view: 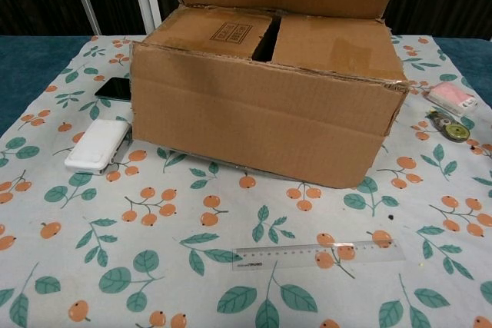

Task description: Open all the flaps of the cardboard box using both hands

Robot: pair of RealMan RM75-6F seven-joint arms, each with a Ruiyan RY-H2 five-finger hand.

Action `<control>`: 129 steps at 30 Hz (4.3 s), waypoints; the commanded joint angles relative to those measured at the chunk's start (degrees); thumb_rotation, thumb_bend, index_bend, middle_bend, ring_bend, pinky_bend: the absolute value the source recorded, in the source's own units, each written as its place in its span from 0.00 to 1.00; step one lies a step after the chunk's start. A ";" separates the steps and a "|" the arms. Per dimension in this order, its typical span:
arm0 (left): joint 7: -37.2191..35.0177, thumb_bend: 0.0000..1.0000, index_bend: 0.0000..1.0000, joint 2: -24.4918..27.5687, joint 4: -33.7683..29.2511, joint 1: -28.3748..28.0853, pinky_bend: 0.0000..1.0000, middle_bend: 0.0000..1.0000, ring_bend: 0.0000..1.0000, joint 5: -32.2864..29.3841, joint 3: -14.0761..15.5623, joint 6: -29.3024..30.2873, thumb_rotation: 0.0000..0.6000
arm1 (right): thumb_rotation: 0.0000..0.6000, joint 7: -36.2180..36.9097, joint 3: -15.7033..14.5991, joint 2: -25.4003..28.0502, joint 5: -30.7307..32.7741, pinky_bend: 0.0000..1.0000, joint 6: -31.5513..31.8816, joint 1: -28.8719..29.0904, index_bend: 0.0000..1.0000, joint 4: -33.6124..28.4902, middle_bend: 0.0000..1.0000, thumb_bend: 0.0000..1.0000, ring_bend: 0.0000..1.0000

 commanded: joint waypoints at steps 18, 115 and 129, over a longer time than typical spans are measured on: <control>-2.31 0.27 0.00 -18.02 35.72 -13.49 0.00 0.00 0.00 0.72 -3.28 -8.56 1.00 | 1.00 0.81 0.91 0.77 0.79 0.22 -0.33 -0.48 0.00 -0.63 0.00 0.36 0.01; -32.96 0.15 0.00 16.64 -20.69 55.47 0.03 0.00 0.00 30.20 19.75 34.98 1.00 | 1.00 -9.60 6.35 3.81 -23.45 0.31 -42.92 48.61 0.43 3.08 0.37 1.00 0.34; -34.74 0.15 0.00 16.96 -20.51 56.49 0.03 0.00 0.00 30.05 18.10 32.57 1.00 | 1.00 -11.63 4.15 -6.15 -22.01 0.31 -46.49 56.63 0.43 11.97 0.31 1.00 0.29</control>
